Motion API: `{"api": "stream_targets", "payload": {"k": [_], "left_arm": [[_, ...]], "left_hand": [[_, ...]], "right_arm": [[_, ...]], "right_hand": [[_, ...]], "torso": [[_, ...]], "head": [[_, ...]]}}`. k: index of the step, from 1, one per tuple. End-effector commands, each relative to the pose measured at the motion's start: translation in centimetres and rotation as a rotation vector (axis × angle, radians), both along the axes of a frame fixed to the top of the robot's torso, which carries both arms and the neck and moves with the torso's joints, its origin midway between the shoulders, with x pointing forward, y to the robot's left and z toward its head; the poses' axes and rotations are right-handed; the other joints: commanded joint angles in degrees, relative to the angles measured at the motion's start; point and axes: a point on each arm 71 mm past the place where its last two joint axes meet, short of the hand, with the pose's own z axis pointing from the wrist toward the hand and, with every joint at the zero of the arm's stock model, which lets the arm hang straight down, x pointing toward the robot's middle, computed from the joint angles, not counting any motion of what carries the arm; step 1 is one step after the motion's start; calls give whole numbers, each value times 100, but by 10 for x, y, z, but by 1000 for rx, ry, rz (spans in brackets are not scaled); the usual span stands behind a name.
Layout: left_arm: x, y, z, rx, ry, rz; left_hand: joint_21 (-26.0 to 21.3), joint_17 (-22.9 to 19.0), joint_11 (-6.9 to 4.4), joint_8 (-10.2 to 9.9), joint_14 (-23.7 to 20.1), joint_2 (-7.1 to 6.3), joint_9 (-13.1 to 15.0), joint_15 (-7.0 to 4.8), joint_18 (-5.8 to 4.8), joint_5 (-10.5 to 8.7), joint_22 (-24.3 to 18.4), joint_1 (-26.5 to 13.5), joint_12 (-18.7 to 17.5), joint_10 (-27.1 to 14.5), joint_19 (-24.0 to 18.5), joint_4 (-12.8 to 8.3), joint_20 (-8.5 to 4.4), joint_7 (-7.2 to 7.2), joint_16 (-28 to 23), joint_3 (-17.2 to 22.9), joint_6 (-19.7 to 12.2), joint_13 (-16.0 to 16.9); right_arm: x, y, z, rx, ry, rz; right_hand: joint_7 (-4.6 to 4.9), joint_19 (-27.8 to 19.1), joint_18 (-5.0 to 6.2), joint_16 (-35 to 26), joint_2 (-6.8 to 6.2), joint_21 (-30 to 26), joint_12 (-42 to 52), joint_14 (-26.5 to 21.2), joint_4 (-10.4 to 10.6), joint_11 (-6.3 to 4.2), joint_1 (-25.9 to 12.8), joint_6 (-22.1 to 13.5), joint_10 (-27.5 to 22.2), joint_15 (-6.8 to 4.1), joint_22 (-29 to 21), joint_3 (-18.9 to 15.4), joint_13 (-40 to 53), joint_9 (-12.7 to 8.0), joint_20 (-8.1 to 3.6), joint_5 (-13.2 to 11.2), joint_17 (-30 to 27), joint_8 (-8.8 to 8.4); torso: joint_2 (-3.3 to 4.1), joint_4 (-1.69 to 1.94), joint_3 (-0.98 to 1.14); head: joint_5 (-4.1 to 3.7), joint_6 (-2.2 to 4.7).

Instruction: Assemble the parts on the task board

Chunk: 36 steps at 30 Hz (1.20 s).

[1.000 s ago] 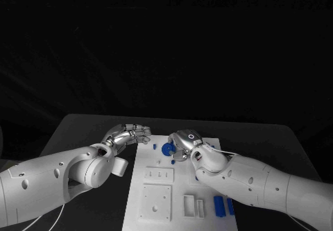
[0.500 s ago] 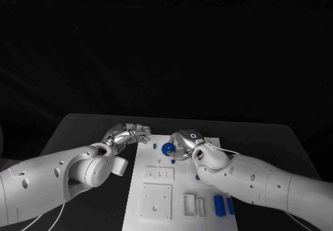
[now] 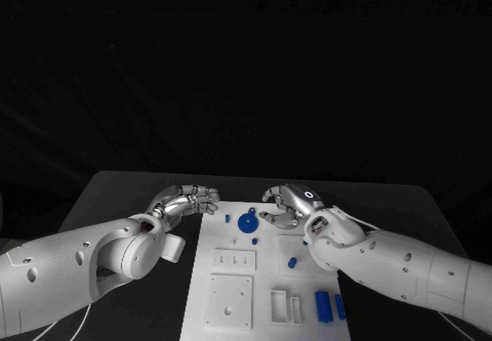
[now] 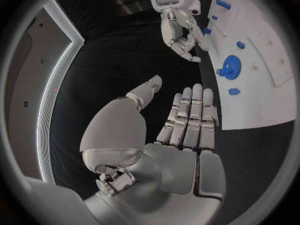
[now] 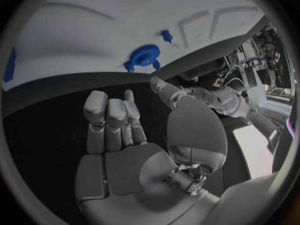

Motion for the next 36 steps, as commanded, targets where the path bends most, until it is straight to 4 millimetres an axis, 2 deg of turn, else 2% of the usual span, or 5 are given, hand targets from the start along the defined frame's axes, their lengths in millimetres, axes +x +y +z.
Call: {"api": "stream_targets", "payload": {"k": [1, 8, 12, 22, 36], "left_arm": [[0, 1, 2, -5, -11, -12], [1, 5, 1, -4, -11, -9], [2, 7, 1, -3, -12, -6], [5, 7, 0, -2, -10, -6], [7, 9, -2, 1, -8, -1]], "left_hand": [[27, -7, 46, -24, -42, -2, -6, -11, 92, 21, 125, -70, -27, 12, -46, -9, -8, 108, 3, 12, -31, -7], [29, -7, 43, -15, -39, -1, -2, -12, 94, 21, 125, -62, -26, 18, -48, -17, -9, 103, 6, 18, -15, -5], [31, -7, 42, -12, -37, 4, -1, -13, 94, 21, 126, -60, -25, 22, -47, -18, -10, 101, 8, 21, -10, -4], [34, -6, 40, -10, -32, 12, -1, -15, 95, 22, 126, -57, -24, 28, -45, -21, -10, 99, 12, 25, -6, -3], [35, -7, 40, -12, -32, 17, -2, -15, 95, 21, 126, -58, -25, 29, -45, -23, -10, 99, 13, 25, -9, -3]], "right_arm": [[-4, -11, 13, 147, -16, 74], [3, -70, 16, 158, 101, 62], [11, -97, 8, 116, 158, 46], [20, -137, -5, 66, 247, 13], [22, -151, -34, 32, 312, -27]], "right_hand": [[149, -8, 614, -29, 23, -16, -18, 8, -83, 61, 104, -96, -25, 56, 91, -35, -23, 4, -56, 95, 10, 18], [170, -42, 614, -37, 83, -14, -44, -3, -284, 80, 229, -108, -97, 74, 103, -162, -47, 12, -60, 427, 23, 22], [180, -98, 614, -43, 304, 3, -43, -21, -682, 91, 318, -115, -145, 85, 115, -493, -49, 33, -47, 806, 45, 39], [175, -222, 614, -113, 465, -3, -255, -49, -1259, 87, 562, -147, -452, 83, 114, -709, -248, 25, 68, 1244, 44, 26], [285, -353, 614, -173, 351, -54, -455, -140, -1378, 193, 637, -543, -814, 183, 101, -1027, -400, -48, 131, 1422, 65, -164]], "torso": [[-1, -20, 16], [-14, -88, 88], [-18, -129, 134], [-9, -193, 231], [2, -180, 237]], "head": [[5, 26], [6, 76], [6, 90], [-40, 101], [-37, 70]]}}
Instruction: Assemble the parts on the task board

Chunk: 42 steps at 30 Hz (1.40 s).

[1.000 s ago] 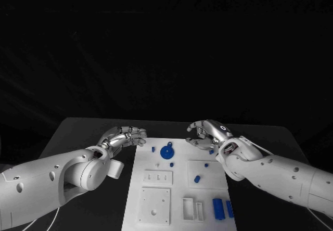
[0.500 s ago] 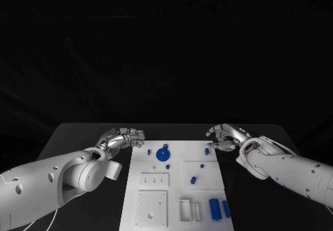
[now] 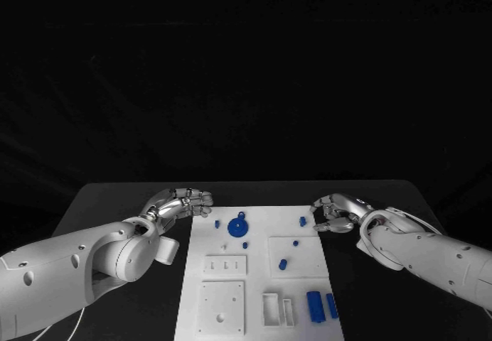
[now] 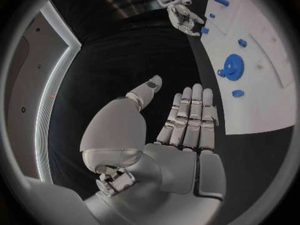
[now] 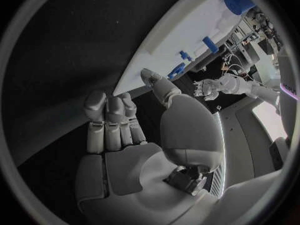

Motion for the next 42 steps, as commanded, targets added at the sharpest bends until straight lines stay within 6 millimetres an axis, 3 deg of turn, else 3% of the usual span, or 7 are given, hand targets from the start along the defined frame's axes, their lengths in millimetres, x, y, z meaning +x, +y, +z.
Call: {"api": "stream_targets", "payload": {"k": [1, 3, 10, 19, 25, 29, 42], "left_arm": [[0, -2, 0, -7, -9, -19], [0, -2, 0, -6, -8, -19], [1, -2, 0, -5, -5, -18], [1, -3, 0, -5, -4, -20], [1, -2, -1, -4, -3, -19], [2, -2, -1, -3, -3, -17], [2, -2, -1, -2, -1, -16]], "left_hand": [[36, -8, 19, -12, -32, 17, -3, -15, 45, 21, 129, -58, -25, 8, -28, -23, 7, 99, 13, 25, -9, -3], [36, -8, 19, -12, -32, 18, -3, -15, 45, 21, 129, -58, -25, 8, -28, -24, 7, 99, 13, 25, -10, -3], [36, -9, 20, -13, -33, 21, -4, -14, 45, 21, 129, -60, -26, 7, -28, -25, 7, 100, 13, 25, -11, -3], [37, -10, 20, -14, -34, 25, -4, -14, 45, 21, 128, -62, -28, 6, -29, -27, 8, 100, 13, 25, -13, -4], [38, -10, 21, -14, -35, 26, -5, -14, 45, 21, 128, -62, -29, 6, -30, -28, 8, 100, 13, 25, -13, -4], [38, -10, 21, -15, -35, 27, -5, -14, 45, 21, 128, -62, -30, 5, -30, -30, 8, 100, 13, 26, -13, -4], [39, -11, 21, -15, -37, 27, -5, -13, 44, 21, 128, -62, -32, 4, -32, -34, 8, 101, 13, 26, -13, -4]], "right_arm": [[-1, 5, -6, -3, 37, 41], [-1, 6, -8, -1, 34, 38], [1, 11, -9, 18, 18, 22], [3, 21, -12, 25, 22, 25], [4, 25, -12, 29, 13, 27], [4, 28, -12, 26, 10, 29], [4, 31, -13, 20, 11, 35]], "right_hand": [[89, -22, 707, -17, -9, -26, -25, -19, 2, 19, 40, -104, -30, 24, 98, -52, -6, -2, 24, 13, 10, -17], [89, -27, 707, -17, 0, -27, -22, -23, 1, 20, 57, -107, -36, 26, 98, -66, -6, 0, 27, 9, 13, -15], [75, -27, 707, -7, 88, -24, -1, -19, 22, 8, 41, -62, -34, 15, 98, -126, -5, 20, 45, -30, 29, 23], [40, 5, 707, 3, 276, -15, 27, 9, 64, -27, -23, 43, 4, -19, 94, -116, -21, 42, 51, -208, 50, 87], [-19, 16, 707, -7, 393, -18, 48, 23, 98, -82, 17, 251, 42, -72, 93, 114, -25, 69, 47, -739, 67, 192], [-20, 13, 707, -17, 373, -18, 30, 23, 112, -85, 30, 282, 17, -76, 96, 247, -48, 59, 51, -805, 73, 196], [-56, 25, 707, -24, 395, 7, 57, 42, 112, -117, 32, 525, 60, -105, 104, 474, -46, 75, 51, -988, 97, 296]], "torso": [[2, 3, -4], [4, 2, -1], [2, 1, -25], [3, -6, -25], [1, 1, -27], [0, -16, -25], [-4, -14, -24]], "head": [[31, -15], [36, -26], [35, -52], [51, -79], [49, -91], [64, -93], [60, -86]]}}
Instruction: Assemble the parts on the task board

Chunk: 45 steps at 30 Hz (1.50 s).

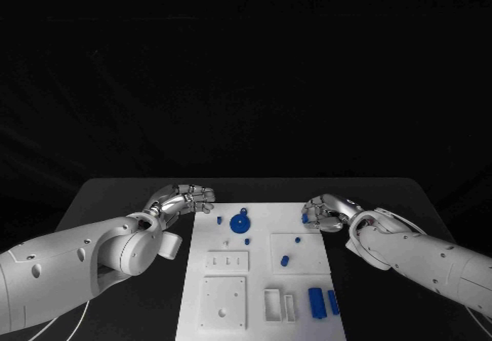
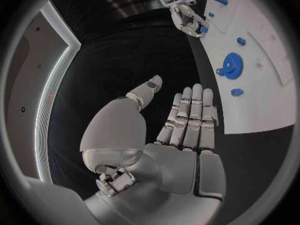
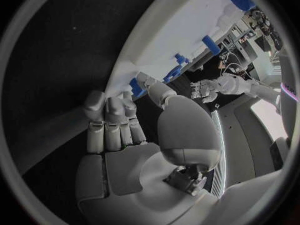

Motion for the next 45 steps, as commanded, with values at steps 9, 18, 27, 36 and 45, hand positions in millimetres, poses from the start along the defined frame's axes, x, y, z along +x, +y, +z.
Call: {"api": "stream_targets", "payload": {"k": [9, 18, 27, 36, 45], "left_arm": [[0, -2, 1, -5, -4, -19], [0, -2, 1, -4, -3, -19], [0, -2, 1, -4, -3, -18], [0, -2, 1, -4, -2, -18], [0, -2, 0, 0, 2, -22]], "left_hand": [[40, -8, 22, -15, -38, 5, -7, -13, 82, 21, 125, -40, -33, 2, -33, -25, 8, 101, 13, 13, -14, -5], [41, -9, 23, -16, -39, 6, -7, -13, 82, 21, 125, -39, -35, 1, -34, -29, 8, 101, 14, 14, -15, -5], [42, -10, 23, -17, -41, 5, -8, -12, 82, 20, 125, -41, -36, 0, -35, -31, 8, 102, 14, 13, -16, -5], [43, -10, 24, -17, -41, 6, -8, -12, 82, 20, 125, -42, -37, -1, -36, -33, 8, 102, 14, 13, -17, -5], [47, -9, 20, -14, -35, 19, -7, -14, 82, 20, 126, -39, -32, 10, -34, -37, 8, 101, 19, 17, -11, -3]], "right_arm": [[-1, 7, -2, -9, 5, 20], [-1, 6, -2, -13, 3, 18], [-1, 7, -1, -12, -6, 19], [-1, 4, 2, -34, -61, -25], [-2, 8, 4, -24, -72, -38]], "right_hand": [[-3, 13, 707, -35, 91, 23, 52, 2, -19, -94, 18, 278, 62, -106, 108, 212, 10, 19, 15, -388, 31, 87], [-14, 14, 707, -39, 95, 30, 63, 6, -17, -104, 9, 309, 84, -116, 108, 265, 18, 18, 14, -461, 39, 94], [-60, 13, 707, -56, 145, 44, 63, 14, 47, -144, 37, 452, 103, -157, 105, 541, 15, 26, 10, -829, 61, 138], [-189, 20, 707, -70, 260, 66, 113, 23, 258, -269, 31, 786, 204, -272, 103, 934, 56, 148, -8, -885, 88, 331], [-232, 45, 707, -77, 237, 81, 180, 48, 255, -311, 35, 866, 331, -312, 98, 1041, 115, 216, -27, -886, 94, 399]], "torso": [[1, 0, 0], [1, 3, -1], [1, -3, 6], [3, -2, 5], [2, -7, 6]], "head": [[3, -10], [12, -7], [19, -14], [18, -22], [21, -30]]}}
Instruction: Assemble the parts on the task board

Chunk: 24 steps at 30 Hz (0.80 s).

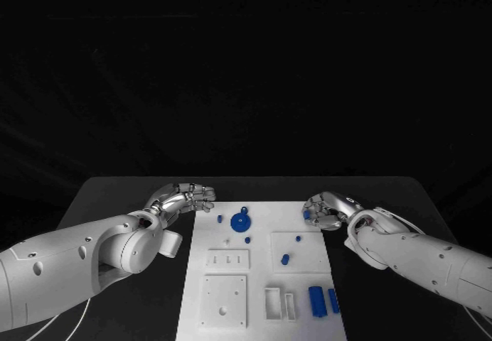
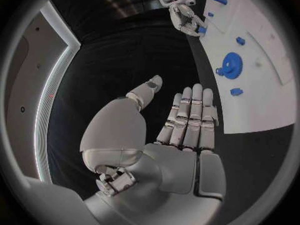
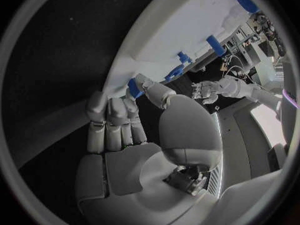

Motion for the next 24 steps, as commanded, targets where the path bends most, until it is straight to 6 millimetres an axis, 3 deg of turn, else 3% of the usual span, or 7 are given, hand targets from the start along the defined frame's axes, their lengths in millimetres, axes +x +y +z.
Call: {"api": "stream_targets", "payload": {"k": [1, 6, 11, 18, 24], "left_arm": [[-1, -3, 0, 2, -1, -26], [-2, -5, 0, 36, 6, -49], [-3, -9, -3, 118, 41, -69], [0, -21, -5, 256, 126, -111], [2, -35, -5, 325, 175, -145]], "left_hand": [[29, -4, 15, -9, -26, 23, -6, -17, 104, 20, 130, -40, -26, 24, -31, -25, 6, 99, 27, 3, -3, 0], [91, 29, -64, 36, 100, 64, 8, -71, 107, 19, 134, -75, 58, 211, 33, -38, -35, 65, 125, -11, 88, 35], [456, 226, -362, 239, 665, 109, 85, -357, 167, 9, 150, -231, 379, 861, 510, 1, -261, -137, 576, -130, 536, 189], [1071, 584, -679, 299, 1218, 62, 111, -738, 191, -11, 152, -553, 661, 1532, 1045, 95, -612, -293, 1279, -369, 947, 421], [1322, 719, -754, 240, 1260, -28, 85, -834, 151, -16, 143, -781, 709, 1702, 1110, 252, -747, -314, 1574, -430, 1030, 537]], "right_arm": [[-2, 2, 2, -2, -22, -21], [-9, 12, 6, -5, -15, -20], [-10, 32, 24, -52, -12, -19], [-17, 69, 40, -97, -10, -17], [-21, 98, 41, -105, -4, -1]], "right_hand": [[107, 15, 532, -34, 43, 34, 30, 4, -7, -1, 11, 200, 46, -36, 99, 48, 15, 116, -19, -6, 7, 51], [99, 22, 532, -33, 41, 35, 42, 11, -26, -10, 11, 212, 76, -45, 96, 62, 25, 131, -26, -6, 11, 64], [93, 32, 532, -31, 37, 36, 46, 17, -48, -17, 14, 217, 95, -52, 92, 77, 28, 144, -34, -6, 16, 72], [89, 43, 532, -32, 38, 35, 47, 22, -84, -21, 13, 221, 113, -55, 88, 100, 29, 158, -41, -6, 20, 80], [87, 50, 532, -34, 39, 34, 49, 26, -108, -23, 12, 223, 128, -55, 84, 122, 32, 165, -42, -6, 21, 82]], "torso": [[-1, -2, 1], [-5, -5, -1], [-21, -13, 1], [-125, -34, -5], [-225, -47, -7]], "head": [[3, 1], [9, 26], [24, 93], [6, 154], [32, 144]]}}
